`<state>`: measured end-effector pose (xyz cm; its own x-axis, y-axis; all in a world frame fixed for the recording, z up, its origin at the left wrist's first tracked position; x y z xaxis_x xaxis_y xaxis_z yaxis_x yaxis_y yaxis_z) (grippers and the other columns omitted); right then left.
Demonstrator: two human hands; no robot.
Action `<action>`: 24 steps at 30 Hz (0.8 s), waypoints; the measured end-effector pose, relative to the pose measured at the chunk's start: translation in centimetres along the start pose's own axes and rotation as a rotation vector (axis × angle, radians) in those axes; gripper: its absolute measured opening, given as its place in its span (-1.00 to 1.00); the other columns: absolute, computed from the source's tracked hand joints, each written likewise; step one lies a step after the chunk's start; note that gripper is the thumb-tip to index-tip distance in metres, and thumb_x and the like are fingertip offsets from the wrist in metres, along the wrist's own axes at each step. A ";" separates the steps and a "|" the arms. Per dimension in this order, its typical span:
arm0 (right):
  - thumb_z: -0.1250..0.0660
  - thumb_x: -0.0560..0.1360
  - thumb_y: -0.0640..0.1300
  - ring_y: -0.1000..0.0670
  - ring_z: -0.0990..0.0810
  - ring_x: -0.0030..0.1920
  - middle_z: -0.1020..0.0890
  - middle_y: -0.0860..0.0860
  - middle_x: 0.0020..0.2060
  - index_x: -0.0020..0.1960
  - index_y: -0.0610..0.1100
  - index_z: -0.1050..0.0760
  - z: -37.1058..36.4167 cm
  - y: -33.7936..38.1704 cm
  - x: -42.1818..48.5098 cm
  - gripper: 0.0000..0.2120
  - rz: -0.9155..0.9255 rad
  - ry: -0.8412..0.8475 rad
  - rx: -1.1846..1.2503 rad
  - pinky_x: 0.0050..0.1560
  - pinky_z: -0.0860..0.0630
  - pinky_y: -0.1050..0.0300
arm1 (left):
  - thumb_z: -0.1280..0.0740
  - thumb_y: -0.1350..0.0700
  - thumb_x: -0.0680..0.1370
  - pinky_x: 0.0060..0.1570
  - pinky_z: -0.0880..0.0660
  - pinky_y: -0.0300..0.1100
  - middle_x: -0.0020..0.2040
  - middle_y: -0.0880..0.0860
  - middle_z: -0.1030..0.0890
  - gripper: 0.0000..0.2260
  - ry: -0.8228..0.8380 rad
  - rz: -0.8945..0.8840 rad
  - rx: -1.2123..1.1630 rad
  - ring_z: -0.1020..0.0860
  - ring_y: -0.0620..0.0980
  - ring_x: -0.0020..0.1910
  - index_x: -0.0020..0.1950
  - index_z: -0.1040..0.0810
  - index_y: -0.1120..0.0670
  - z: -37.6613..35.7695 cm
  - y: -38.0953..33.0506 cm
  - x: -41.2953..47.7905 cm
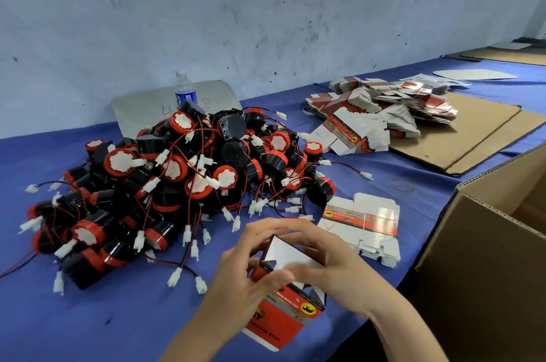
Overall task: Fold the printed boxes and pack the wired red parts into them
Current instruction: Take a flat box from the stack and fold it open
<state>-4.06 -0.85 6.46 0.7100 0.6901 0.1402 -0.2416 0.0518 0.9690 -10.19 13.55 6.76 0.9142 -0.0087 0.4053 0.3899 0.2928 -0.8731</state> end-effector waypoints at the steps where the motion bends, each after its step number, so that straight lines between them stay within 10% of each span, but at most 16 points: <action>1: -0.34 0.49 -0.35 0.07 -0.57 0.17 -0.60 0.12 0.15 0.29 0.07 -0.46 0.0 -0.1 0.0 -0.52 -0.007 0.005 0.006 0.12 -0.50 0.26 | -0.35 -0.31 0.44 0.04 -0.46 -0.41 0.24 -0.17 -0.56 -0.55 0.013 -0.009 0.005 -0.55 -0.13 0.21 0.28 -0.43 -0.24 0.0 0.0 0.0; 9: -0.42 0.40 -0.19 -0.31 -0.49 0.27 -0.50 -0.26 0.29 0.37 0.12 -0.41 0.3 -1.9 -0.6 -0.42 -0.234 0.168 0.710 0.23 -0.45 -0.16 | -0.35 -0.39 0.37 0.08 -0.52 -0.23 0.26 -0.11 -0.54 -0.40 0.085 -0.005 -0.001 -0.58 -0.01 0.17 0.33 -0.42 -0.18 0.3 0.7 -0.3; 14: -0.59 0.28 -0.05 -0.25 -0.47 0.08 -0.47 -0.31 0.07 0.33 0.07 -0.47 0.6 -2.6 -0.7 -0.35 -0.287 0.262 0.740 -0.05 -0.58 0.06 | -0.33 -0.36 0.42 0.29 -0.31 -0.34 0.41 -0.19 -0.41 -0.39 0.183 -0.082 0.153 -0.38 -0.15 0.39 0.42 -0.32 -0.23 0.7 0.6 -1.2; 20: -0.47 0.39 -0.27 0.08 -0.51 -0.25 -0.51 0.08 -0.28 0.35 0.26 -0.40 2.0 -1.1 0.0 -0.33 -0.033 0.021 0.034 -0.15 -0.47 0.23 | -0.35 -0.15 0.53 0.44 -0.09 -0.12 0.45 -0.37 -0.21 -0.48 0.035 -0.009 0.633 -0.11 -0.26 0.49 0.44 -0.25 -0.29 5.0 4.3 -1.0; 24: -0.22 0.58 -0.14 0.08 -0.44 0.14 -0.52 0.28 0.15 0.42 0.37 -0.14 -0.3 -2.1 1.6 -0.42 0.056 0.052 -1.073 -0.01 -0.30 0.22 | -0.37 0.23 0.53 0.20 -0.29 -0.31 0.28 -0.11 -0.37 -0.54 -0.516 0.223 0.592 -0.41 -0.07 0.29 0.40 -0.38 0.00 9.0 7.0 0.6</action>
<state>-2.62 0.31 4.57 0.6573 0.7394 0.1456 -0.7451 0.6085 0.2732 -7.96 24.15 3.34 0.7408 0.5085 0.4390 -0.0505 0.6938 -0.7184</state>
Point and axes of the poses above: each hand's wrist, its own x-axis towards the middle knuckle, its own z-axis out of the back of the hand, y = z × x, the point moved 3 cm from there along x, towards the middle knuckle
